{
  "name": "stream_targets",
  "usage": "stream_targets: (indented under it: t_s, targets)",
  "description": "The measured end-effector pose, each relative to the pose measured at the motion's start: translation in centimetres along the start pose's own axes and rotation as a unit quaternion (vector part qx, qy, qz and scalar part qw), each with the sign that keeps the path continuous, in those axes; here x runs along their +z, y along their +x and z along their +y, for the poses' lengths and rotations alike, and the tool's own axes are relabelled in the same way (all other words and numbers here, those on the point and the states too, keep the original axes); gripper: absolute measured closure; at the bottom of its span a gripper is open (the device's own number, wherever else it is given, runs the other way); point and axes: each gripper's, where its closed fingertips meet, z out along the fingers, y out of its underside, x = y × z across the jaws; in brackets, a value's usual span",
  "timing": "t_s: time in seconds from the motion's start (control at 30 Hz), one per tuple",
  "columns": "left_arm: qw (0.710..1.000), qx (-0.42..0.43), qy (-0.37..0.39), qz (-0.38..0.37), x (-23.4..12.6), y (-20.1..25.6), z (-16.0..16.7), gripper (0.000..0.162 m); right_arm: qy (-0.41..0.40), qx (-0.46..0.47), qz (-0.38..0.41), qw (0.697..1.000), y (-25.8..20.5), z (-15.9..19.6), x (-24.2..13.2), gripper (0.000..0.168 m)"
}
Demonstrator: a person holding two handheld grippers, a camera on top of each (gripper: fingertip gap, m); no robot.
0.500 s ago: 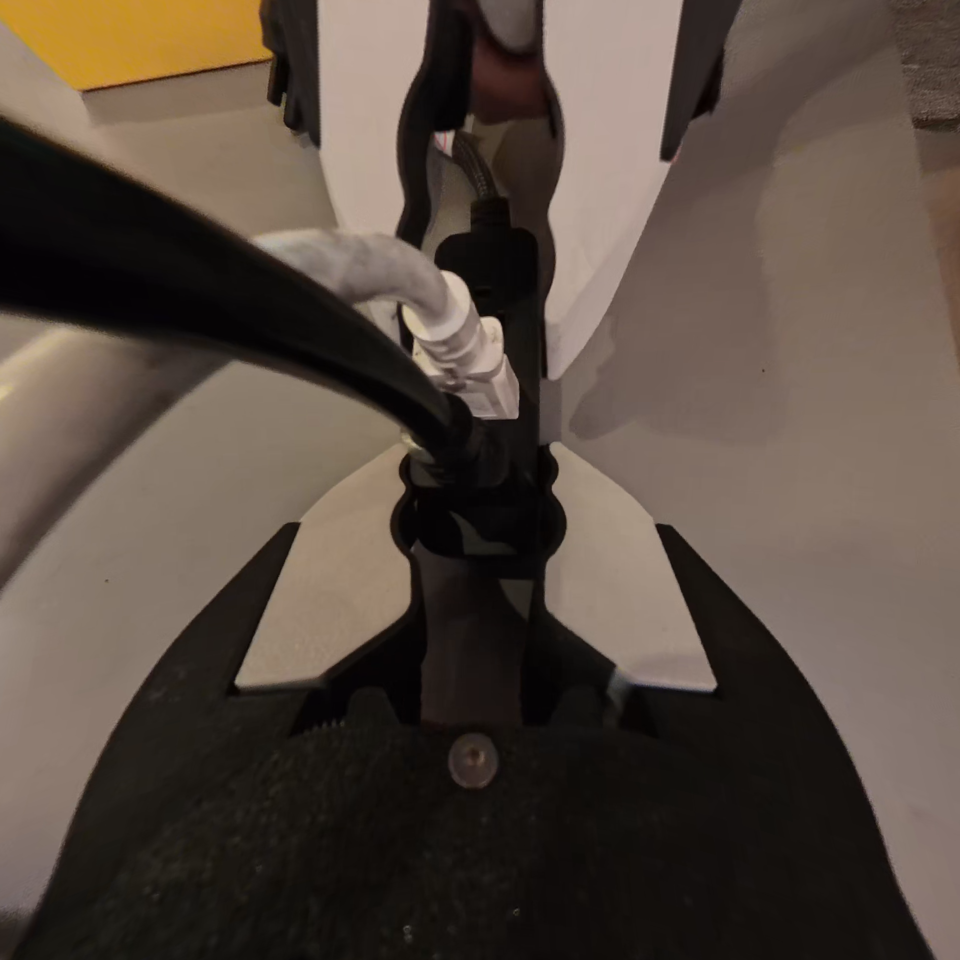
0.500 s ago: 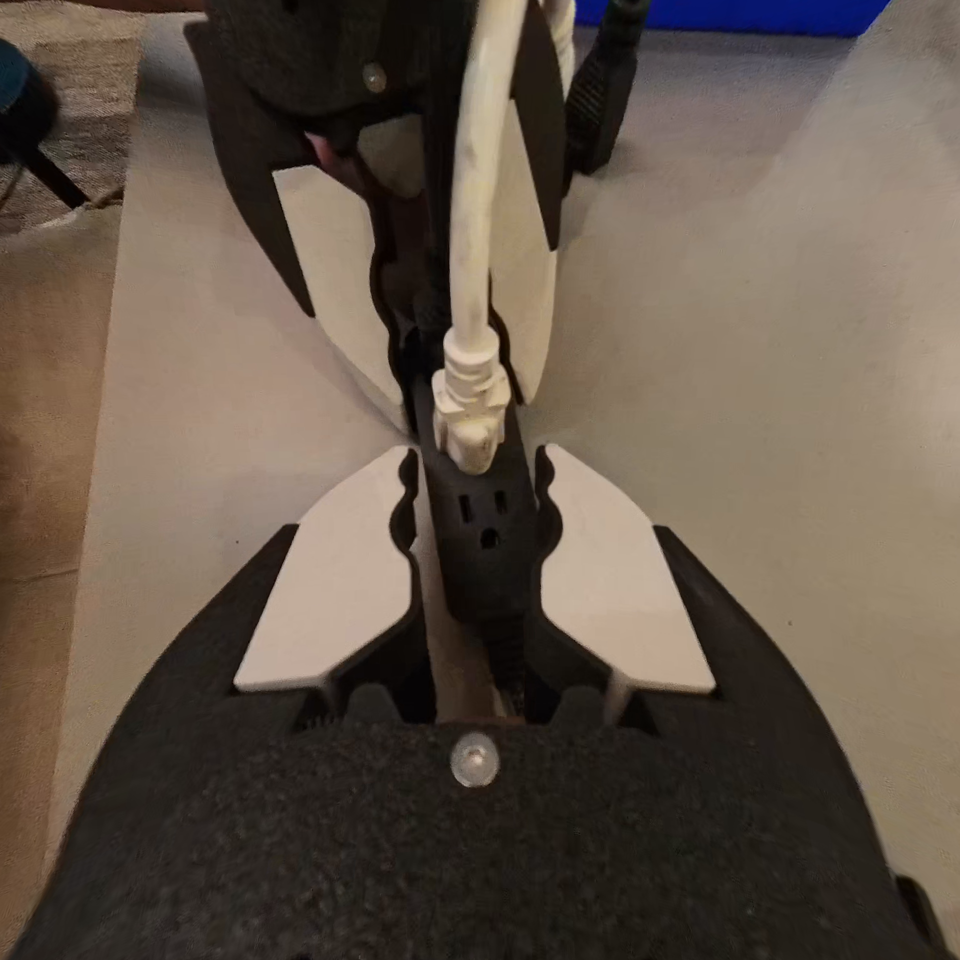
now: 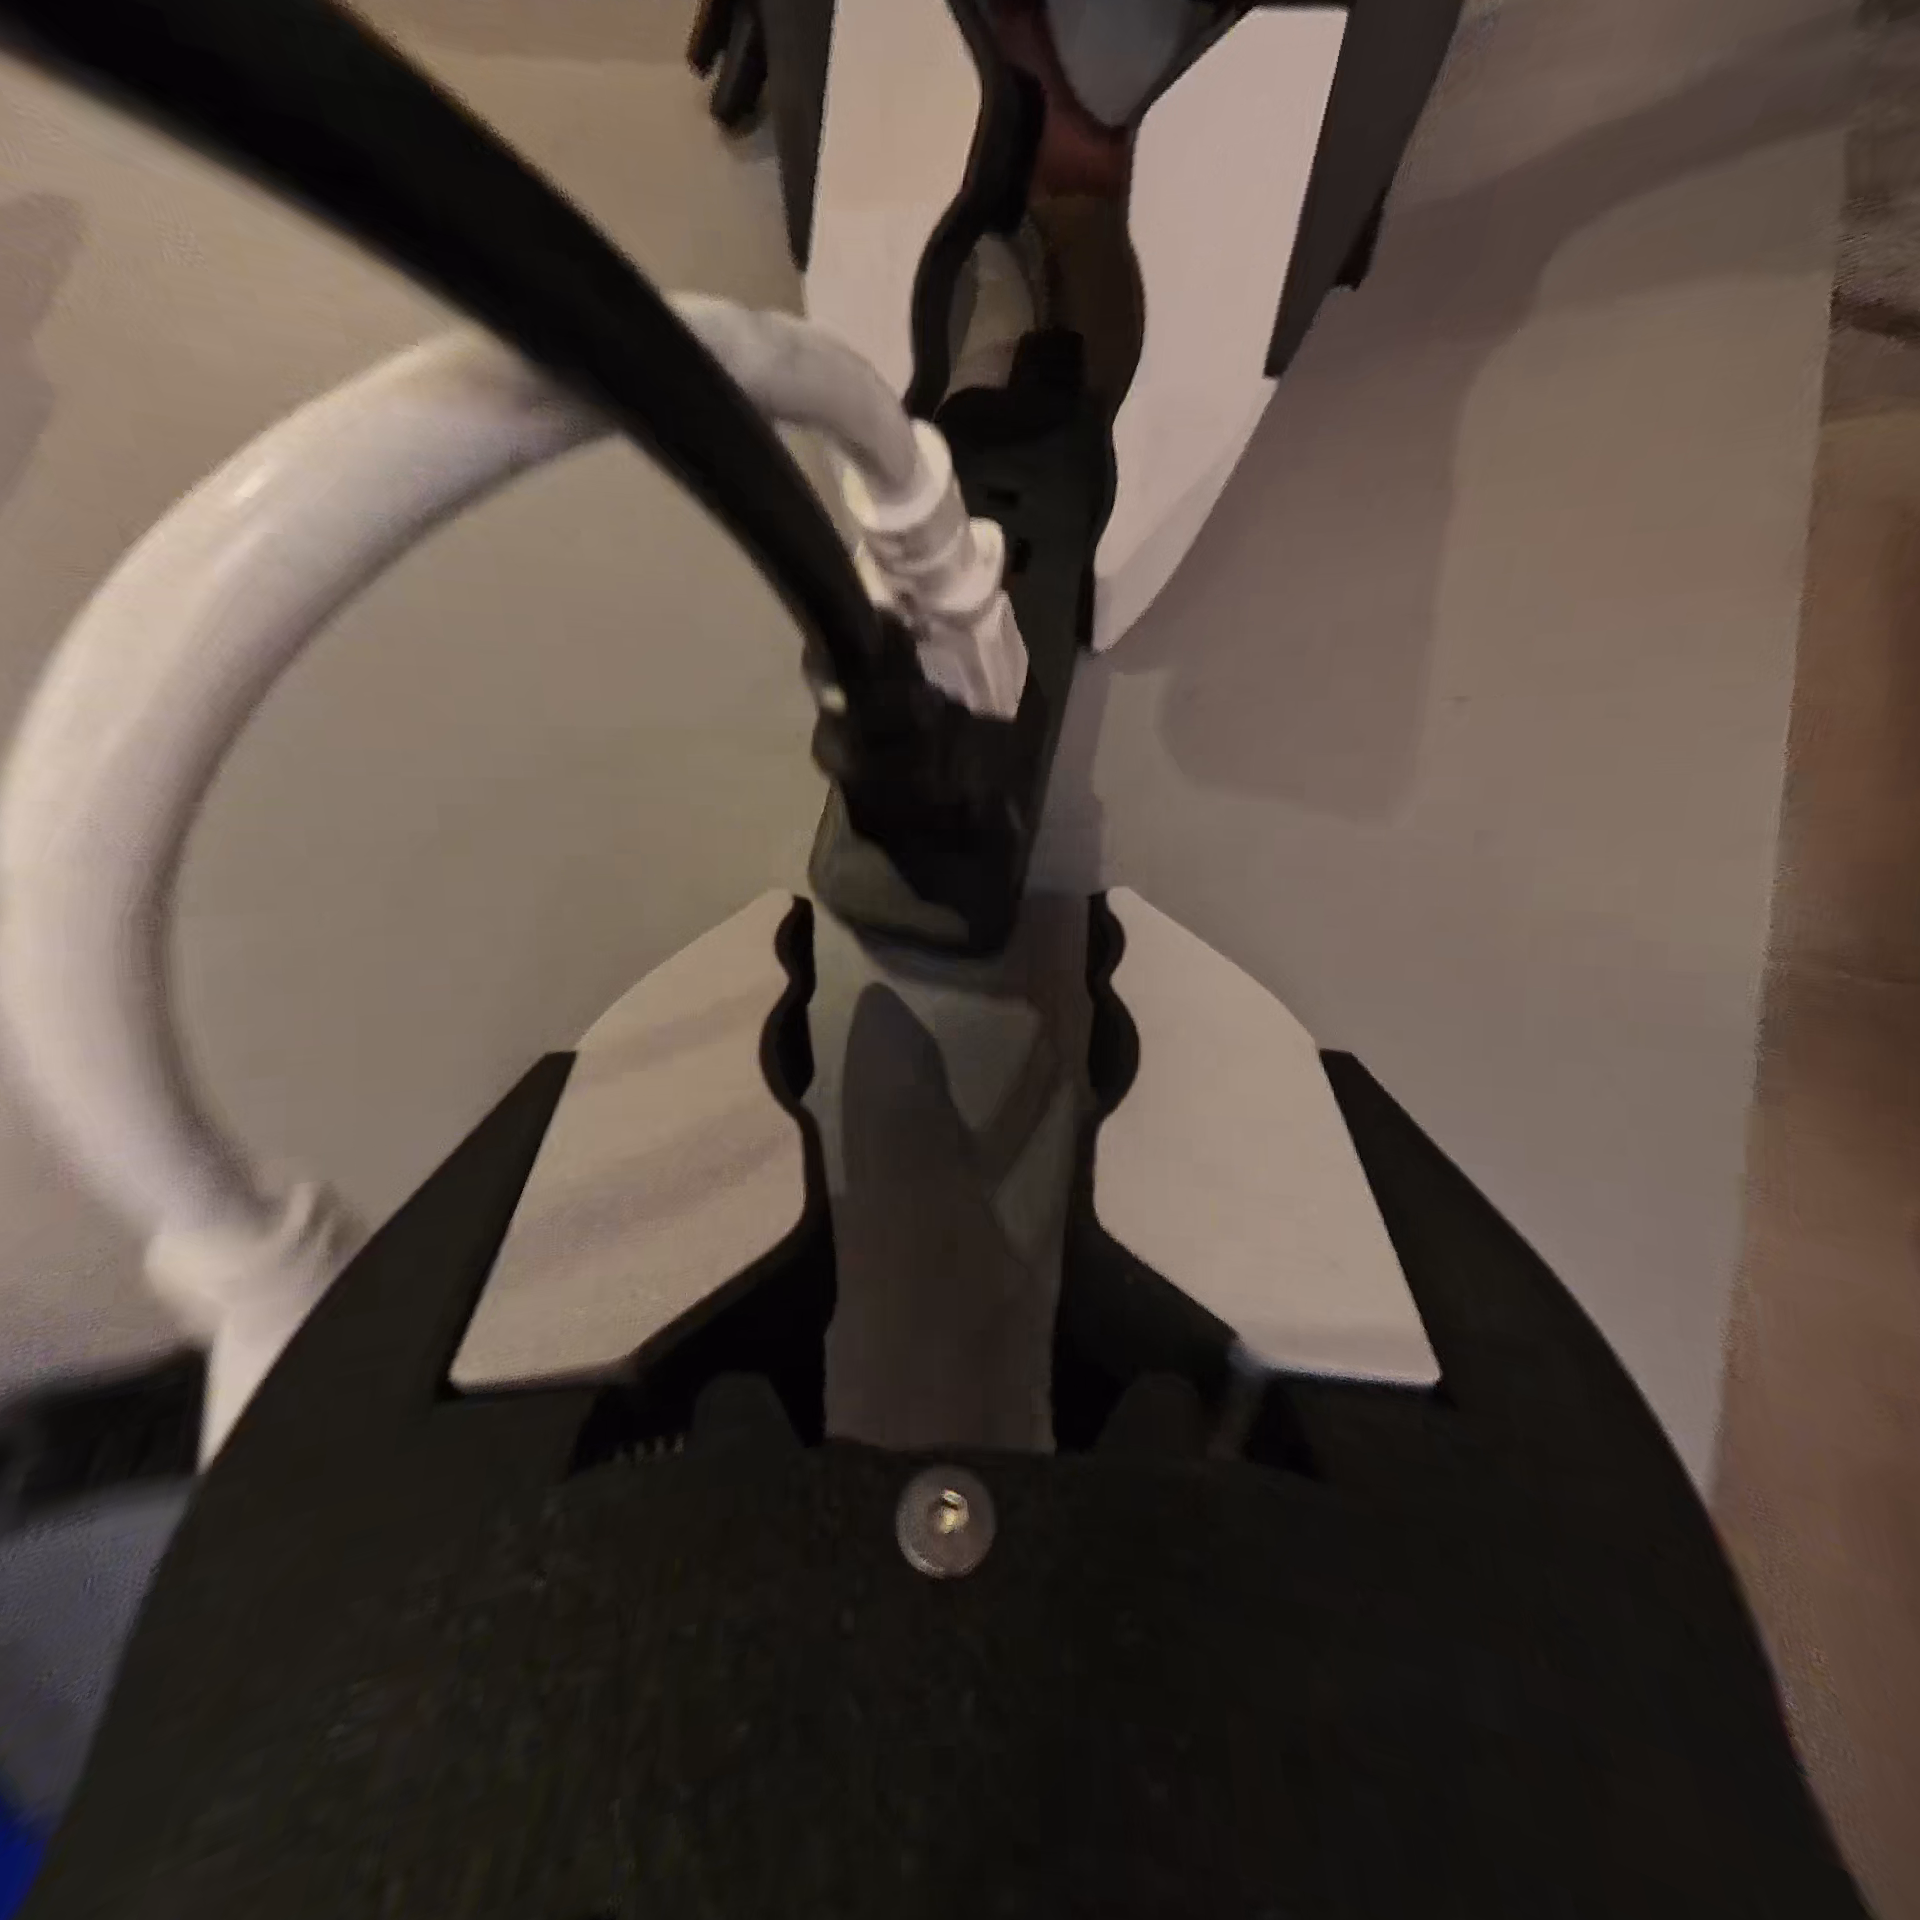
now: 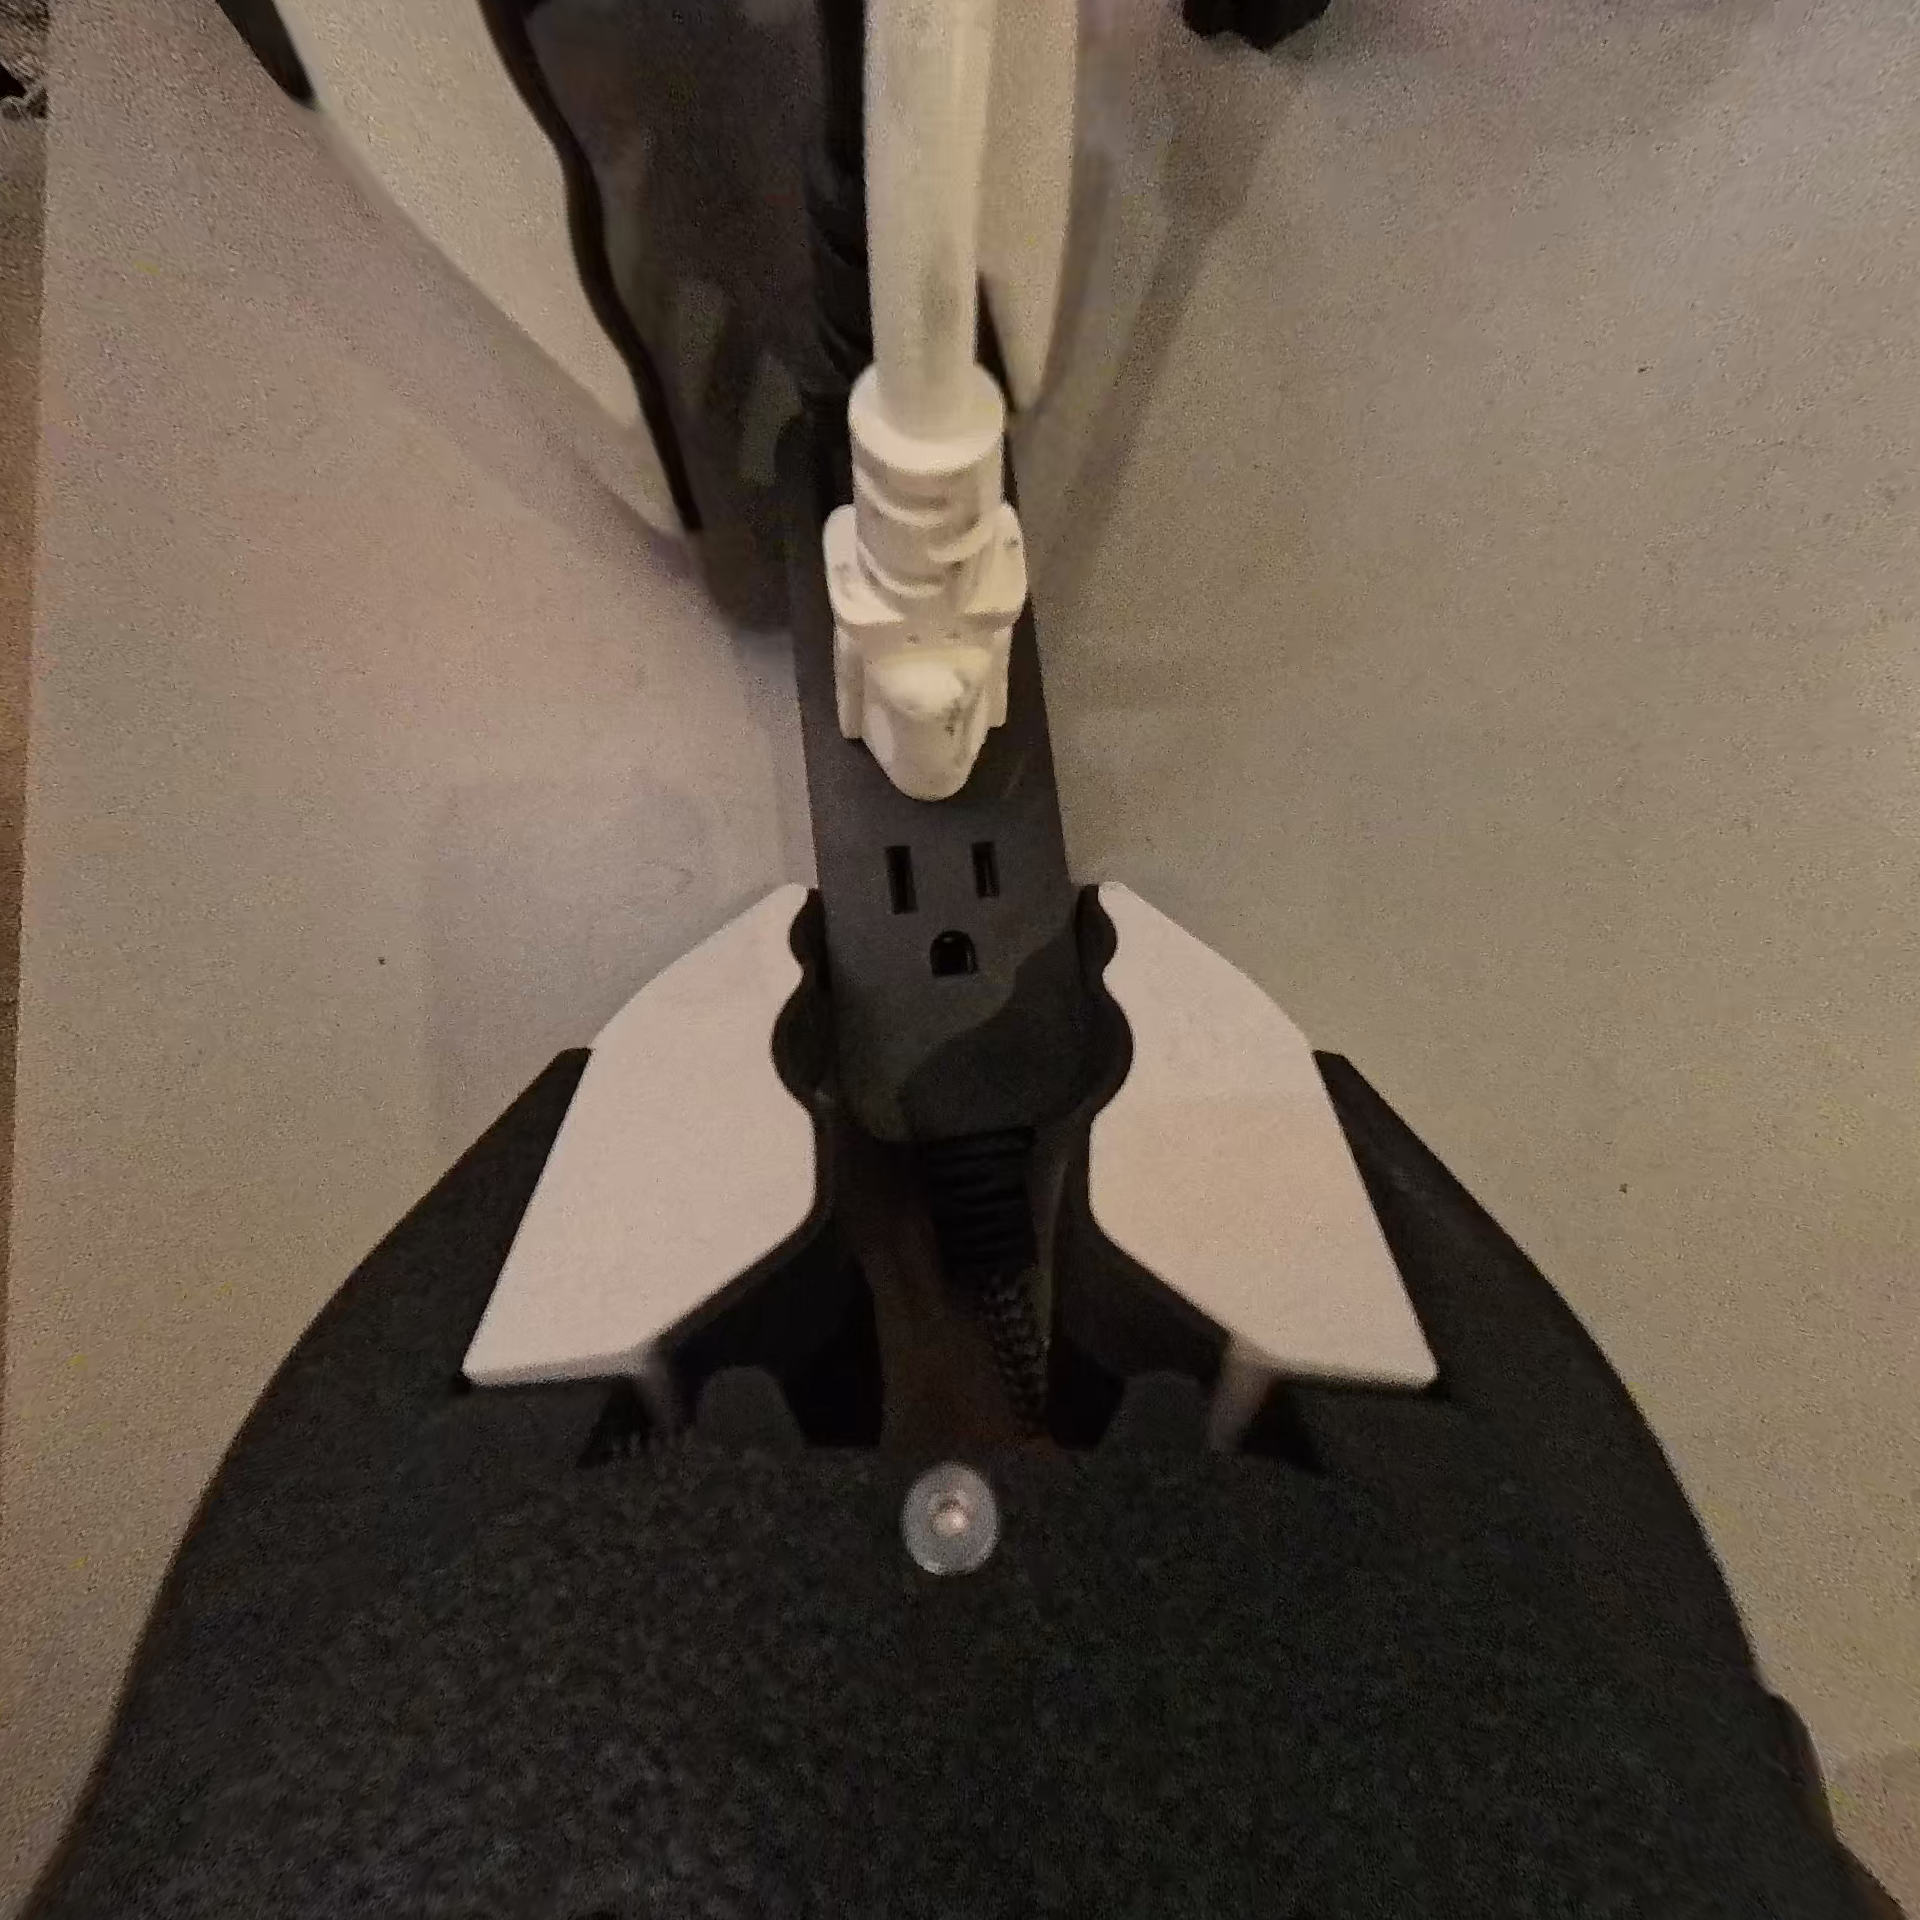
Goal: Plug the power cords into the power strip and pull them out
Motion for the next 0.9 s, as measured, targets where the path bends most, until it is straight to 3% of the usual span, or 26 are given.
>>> stream_targets:
  t_s: [0.13, 0.27, 0.37, 0.47, 0.63, 0.7, 0.77, 0.9]
  targets:
    - [0.999, -0.033, 0.006, -0.025, -5.2, 2.4, 0.4, 0.120, 0.018, -0.001, 0.003, 1.000, 0.0, -0.1, 0.0, 0.122]
    - [0.998, -0.029, 0.056, 0.030, -8.6, 4.8, -5.5, 0.122, 0.036, -0.004, 0.007, 0.999, 0.0, -0.2, 0.1, 0.122]
    - [0.999, 0.044, -0.013, 0.015, -7.7, 3.4, -8.6, 0.113, 0.039, -0.007, 0.009, 0.999, -0.1, -0.2, 0.1, 0.122]
    - [0.987, 0.108, -0.116, 0.002, -5.2, 1.3, -9.4, 0.108, 0.040, -0.010, 0.009, 0.999, -0.1, -0.2, 0.1, 0.122]
    - [0.962, 0.136, -0.232, 0.051, -2.5, 1.1, -8.4, 0.157, 0.042, -0.016, 0.012, 0.999, -0.1, -0.2, 0.0, 0.122]
    - [0.961, 0.129, -0.239, 0.059, -2.3, 1.4, -8.7, 0.149, 0.042, -0.017, 0.011, 0.999, 0.0, -0.2, 0.0, 0.122]
    - [0.971, 0.108, -0.203, 0.059, -2.9, 1.9, -10.3, 0.114, 0.043, -0.015, 0.012, 0.999, 0.0, -0.2, 0.0, 0.122]
    - [0.991, 0.069, -0.112, 0.028, -5.6, 2.3, -12.2, 0.113, 0.043, -0.012, 0.011, 0.999, 0.0, -0.2, 0.0, 0.122]
